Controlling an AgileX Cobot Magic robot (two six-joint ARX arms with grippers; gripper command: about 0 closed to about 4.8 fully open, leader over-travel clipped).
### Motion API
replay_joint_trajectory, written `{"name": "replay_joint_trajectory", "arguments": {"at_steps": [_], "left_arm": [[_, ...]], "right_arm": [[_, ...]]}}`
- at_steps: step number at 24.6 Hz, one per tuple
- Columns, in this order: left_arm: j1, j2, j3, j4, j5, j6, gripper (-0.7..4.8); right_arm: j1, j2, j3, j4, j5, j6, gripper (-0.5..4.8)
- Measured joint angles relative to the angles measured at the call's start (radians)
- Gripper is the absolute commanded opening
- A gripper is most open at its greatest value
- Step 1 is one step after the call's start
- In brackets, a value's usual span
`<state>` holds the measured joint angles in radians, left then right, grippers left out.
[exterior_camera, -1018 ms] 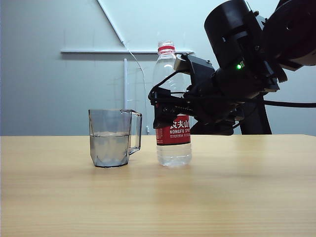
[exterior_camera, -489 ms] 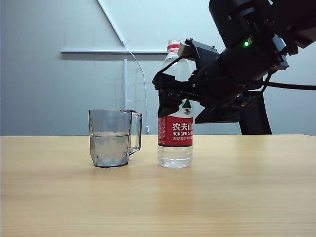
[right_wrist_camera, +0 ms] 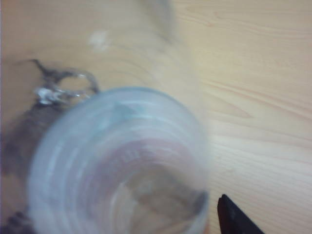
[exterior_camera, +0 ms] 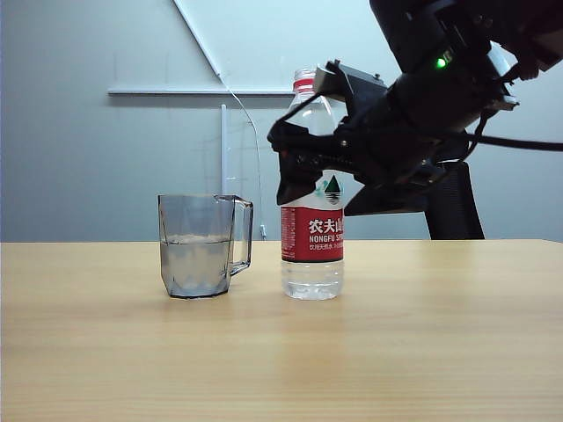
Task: Pick up the mineral water bottle on the table and pour water into the mug until it's half full.
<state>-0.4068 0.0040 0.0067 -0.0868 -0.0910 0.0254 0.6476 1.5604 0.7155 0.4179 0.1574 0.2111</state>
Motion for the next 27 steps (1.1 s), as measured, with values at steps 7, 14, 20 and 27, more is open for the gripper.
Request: {"name": "replay_joint_trajectory", "arguments": {"at_steps": [7,14,20,27], "left_arm": [[0.000,0.000,0.000,0.000,0.000,0.000,-0.02],[0.001,0.000,0.000,0.000,0.000,0.000,-0.02],[0.134,0.000,0.000,0.000,0.001,0.000,-0.02],[0.301,0.000,0.000,0.000,-0.001,0.000,-0.02]], "right_arm": [[0.012,-0.006,0.000,-0.037,0.003,0.000,4.79],[0.017,-0.140,-0.080,-0.068,0.008,0.002,4.79],[0.079,-0.376,-0.185,-0.184,0.041,0.043,4.79],[0.200,-0.702,-0.201,-0.370,0.071,0.099,1.49]]}}
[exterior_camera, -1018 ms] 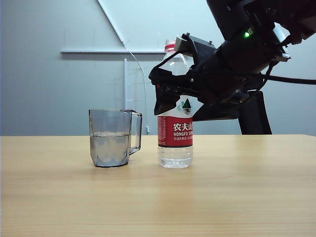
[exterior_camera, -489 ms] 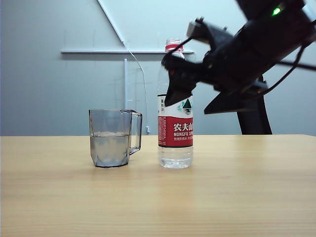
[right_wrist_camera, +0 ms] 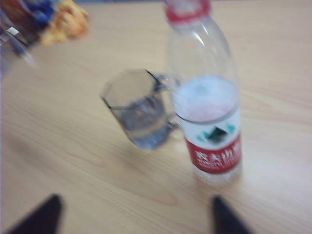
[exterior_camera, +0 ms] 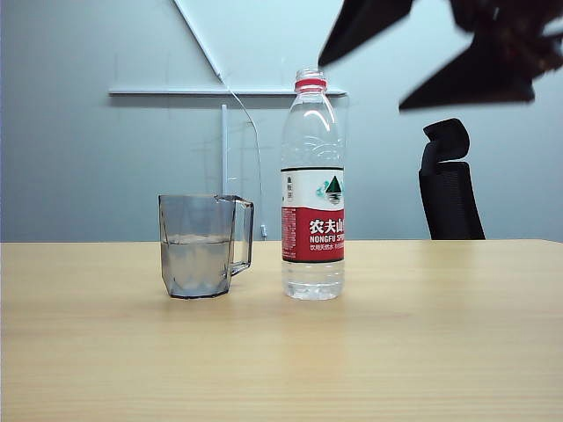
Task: Pick up the mineral water bottle on the table and pour water into the mug until it's half full.
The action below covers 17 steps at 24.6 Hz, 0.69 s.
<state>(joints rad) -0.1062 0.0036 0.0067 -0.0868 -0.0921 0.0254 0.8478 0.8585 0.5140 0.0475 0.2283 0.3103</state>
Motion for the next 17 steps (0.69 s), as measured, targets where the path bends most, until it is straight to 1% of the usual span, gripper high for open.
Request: {"name": "replay_joint_trajectory", "arguments": {"at_steps": [1,2,3,6,9,13,17], "left_arm": [[0.010,0.000,0.000,0.000,0.000,0.000,-0.02],[0.024,0.000,0.000,0.000,-0.002,0.000,-0.02],[0.028,0.000,0.000,0.000,-0.001,0.000,-0.02],[0.029,0.000,0.000,0.000,-0.001,0.000,-0.02],[0.029,0.000,0.000,0.000,-0.001,0.000,-0.02],[0.051,0.000,0.000,0.000,0.000,0.000,-0.02],[0.050,0.001,0.000,0.000,0.002,0.000,-0.02]], "right_arm": [[0.010,-0.032,0.000,-0.015,0.001,0.000,0.46],[0.023,-0.098,0.000,-0.040,0.001,0.000,-0.04],[0.037,-0.166,0.000,-0.045,0.002,0.000,-0.06],[0.051,-0.254,0.001,-0.068,0.011,0.001,-0.06],[0.048,-0.379,0.000,-0.184,0.063,0.001,-0.06],[0.048,-0.467,0.000,-0.285,0.086,0.001,-0.06],[0.048,-0.521,0.000,-0.323,0.122,-0.001,-0.05]]}}
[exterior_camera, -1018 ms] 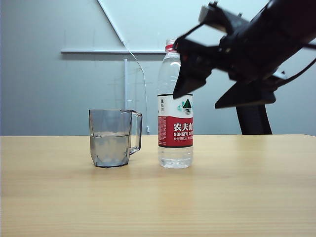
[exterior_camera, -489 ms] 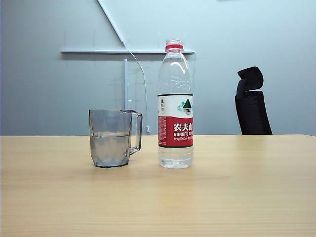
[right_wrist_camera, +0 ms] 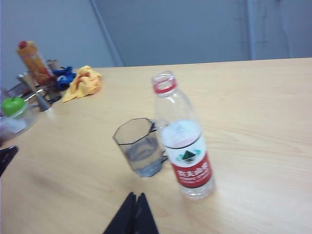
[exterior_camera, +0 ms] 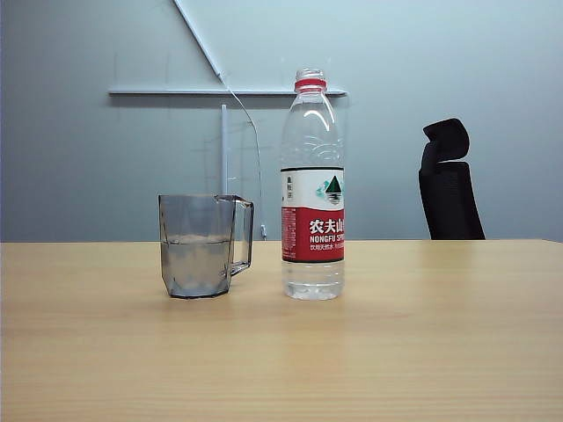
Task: Pick up the mineral water bottle on the table and pour water into the mug until it's half full.
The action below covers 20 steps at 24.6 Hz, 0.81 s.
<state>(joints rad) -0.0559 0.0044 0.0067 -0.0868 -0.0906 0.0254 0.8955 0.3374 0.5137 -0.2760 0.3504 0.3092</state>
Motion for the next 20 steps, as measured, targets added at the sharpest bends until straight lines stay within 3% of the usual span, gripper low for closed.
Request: {"name": "replay_joint_trajectory", "arguments": {"at_steps": [3,14,17,20], "left_arm": [[0.000,0.000,0.000,0.000,0.000,0.000,-0.02],[0.000,0.000,0.000,0.000,0.000,0.000,-0.02],[0.000,0.000,0.000,0.000,0.000,0.000,-0.02],[0.000,0.000,0.000,0.000,0.000,0.000,-0.02]], "right_arm": [[0.000,-0.013,0.000,0.000,0.039,-0.002,-0.05],[0.000,-0.013,0.000,-0.001,0.034,-0.002,-0.05],[-0.001,-0.013,0.000,-0.011,0.039,-0.205,-0.05],[-0.046,-0.070,-0.008,-0.071,0.030,-0.267,-0.05]]}}
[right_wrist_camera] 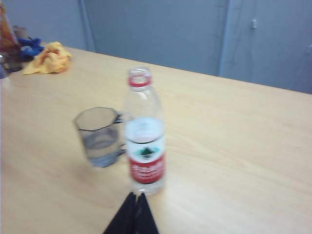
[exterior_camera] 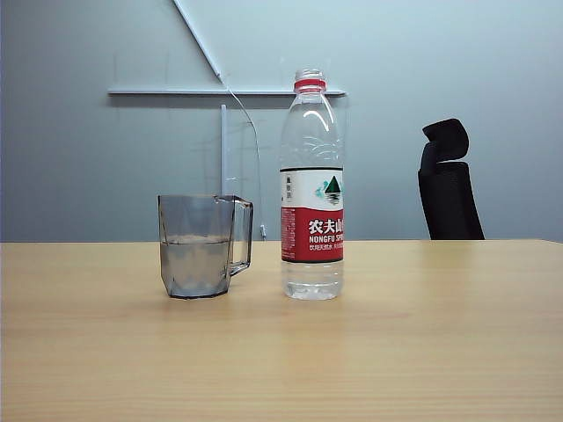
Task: Pick up the mineral water bottle on the table and pour water into the mug until it's half full.
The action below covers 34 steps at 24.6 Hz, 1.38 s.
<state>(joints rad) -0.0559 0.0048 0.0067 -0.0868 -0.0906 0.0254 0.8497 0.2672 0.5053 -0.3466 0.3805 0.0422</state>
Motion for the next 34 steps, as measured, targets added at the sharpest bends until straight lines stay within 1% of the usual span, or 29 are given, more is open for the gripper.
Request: {"name": "replay_joint_trajectory", "arguments": {"at_steps": [2,5,6,7,8,9,10,11,13,15,21,28,34], "left_arm": [[0.000,0.000,0.000,0.000,0.001,0.000,-0.02],[0.000,0.000,0.000,0.000,0.000,0.000,-0.02],[0.000,0.000,0.000,0.000,0.000,0.000,-0.02],[0.000,0.000,0.000,0.000,0.000,0.000,-0.02],[0.000,0.000,0.000,0.000,0.000,0.000,-0.02],[0.000,0.000,0.000,0.000,0.000,0.000,-0.02],[0.000,0.000,0.000,0.000,0.000,0.000,-0.02],[0.000,0.000,0.000,0.000,0.000,0.000,-0.02],[0.000,0.000,0.000,0.000,0.000,0.000,-0.02],[0.000,0.000,0.000,0.000,0.000,0.000,-0.02],[0.000,0.000,0.000,0.000,0.001,0.000,-0.02],[0.000,0.000,0.000,0.000,0.000,0.000,-0.02],[0.000,0.000,0.000,0.000,0.000,0.000,-0.02]], "right_arm": [[-0.098,-0.061,-0.040,0.014,0.001,-0.031,-0.05],[-0.354,-0.156,-0.210,0.090,-0.008,-0.045,-0.05],[-0.404,-0.166,-0.242,0.117,-0.029,-0.046,-0.05],[-0.495,-0.186,-0.298,0.191,-0.090,-0.047,-0.05],[-0.541,-0.184,-0.322,0.229,-0.122,-0.047,-0.05],[-0.616,-0.181,-0.359,0.280,-0.196,-0.047,-0.05],[-0.644,-0.182,-0.373,0.297,-0.233,-0.047,-0.05],[-0.685,-0.185,-0.397,0.320,-0.303,-0.047,-0.05],[-0.731,-0.218,-0.425,0.349,-0.366,-0.045,-0.05],[-0.757,-0.254,-0.456,0.364,-0.378,-0.034,-0.05],[-0.788,-0.266,-0.500,0.393,-0.384,-0.022,-0.05],[-0.882,-0.266,-0.500,0.385,-0.384,-0.022,-0.05],[-0.884,-0.266,-0.500,0.382,-0.384,-0.024,-0.05]]}}
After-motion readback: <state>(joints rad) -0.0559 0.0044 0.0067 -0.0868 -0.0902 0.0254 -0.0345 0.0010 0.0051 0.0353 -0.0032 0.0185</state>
